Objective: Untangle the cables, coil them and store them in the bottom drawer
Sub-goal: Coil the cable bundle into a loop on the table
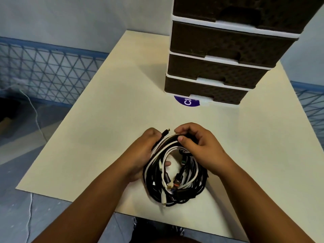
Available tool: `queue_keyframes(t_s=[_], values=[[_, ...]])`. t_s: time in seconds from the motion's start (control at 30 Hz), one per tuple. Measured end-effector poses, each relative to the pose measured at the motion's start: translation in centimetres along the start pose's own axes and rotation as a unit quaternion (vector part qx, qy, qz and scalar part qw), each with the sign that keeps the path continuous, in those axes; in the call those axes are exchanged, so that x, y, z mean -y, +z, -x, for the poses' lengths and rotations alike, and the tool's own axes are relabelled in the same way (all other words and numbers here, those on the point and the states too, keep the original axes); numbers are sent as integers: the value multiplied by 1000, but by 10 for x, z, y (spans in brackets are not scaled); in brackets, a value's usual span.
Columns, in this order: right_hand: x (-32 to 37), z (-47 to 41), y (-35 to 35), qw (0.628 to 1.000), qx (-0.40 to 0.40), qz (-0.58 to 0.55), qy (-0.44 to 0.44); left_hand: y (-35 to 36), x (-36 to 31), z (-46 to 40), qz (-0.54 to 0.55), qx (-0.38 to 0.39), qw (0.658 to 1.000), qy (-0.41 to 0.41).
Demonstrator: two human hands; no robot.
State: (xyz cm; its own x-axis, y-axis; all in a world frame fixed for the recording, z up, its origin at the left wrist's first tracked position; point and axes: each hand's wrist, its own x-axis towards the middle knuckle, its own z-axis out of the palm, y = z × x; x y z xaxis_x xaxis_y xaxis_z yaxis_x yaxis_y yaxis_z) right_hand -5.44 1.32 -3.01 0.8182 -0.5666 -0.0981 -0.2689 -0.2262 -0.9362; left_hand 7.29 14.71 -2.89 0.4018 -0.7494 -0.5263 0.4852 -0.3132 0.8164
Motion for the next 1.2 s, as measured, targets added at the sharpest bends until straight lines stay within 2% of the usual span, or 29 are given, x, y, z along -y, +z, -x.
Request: queue_keyframes(t_s=[0.27, 0.4, 0.5, 0.6, 0.83, 1.2], values=[[4, 6, -2, 1000, 0, -4, -11, -8, -3, -6, -88, -24, 992, 88], [4, 6, 2, 1000, -14, 0, -18, -7, -4, -5, -107, -11, 989, 97], [3, 4, 7, 999, -32, 21, -21, -8, -2, -6, -166, -29, 979, 117], [1, 3, 10, 999, -47, 12, -9, -6, 1, -7, -154, -55, 979, 124], [-1, 2, 11, 987, -49, -150, 30, 1, 6, -7, -150, -67, 977, 135], [-8, -1, 13, 990, -37, -139, 2, 1, 9, -12, -156, -48, 980, 117]])
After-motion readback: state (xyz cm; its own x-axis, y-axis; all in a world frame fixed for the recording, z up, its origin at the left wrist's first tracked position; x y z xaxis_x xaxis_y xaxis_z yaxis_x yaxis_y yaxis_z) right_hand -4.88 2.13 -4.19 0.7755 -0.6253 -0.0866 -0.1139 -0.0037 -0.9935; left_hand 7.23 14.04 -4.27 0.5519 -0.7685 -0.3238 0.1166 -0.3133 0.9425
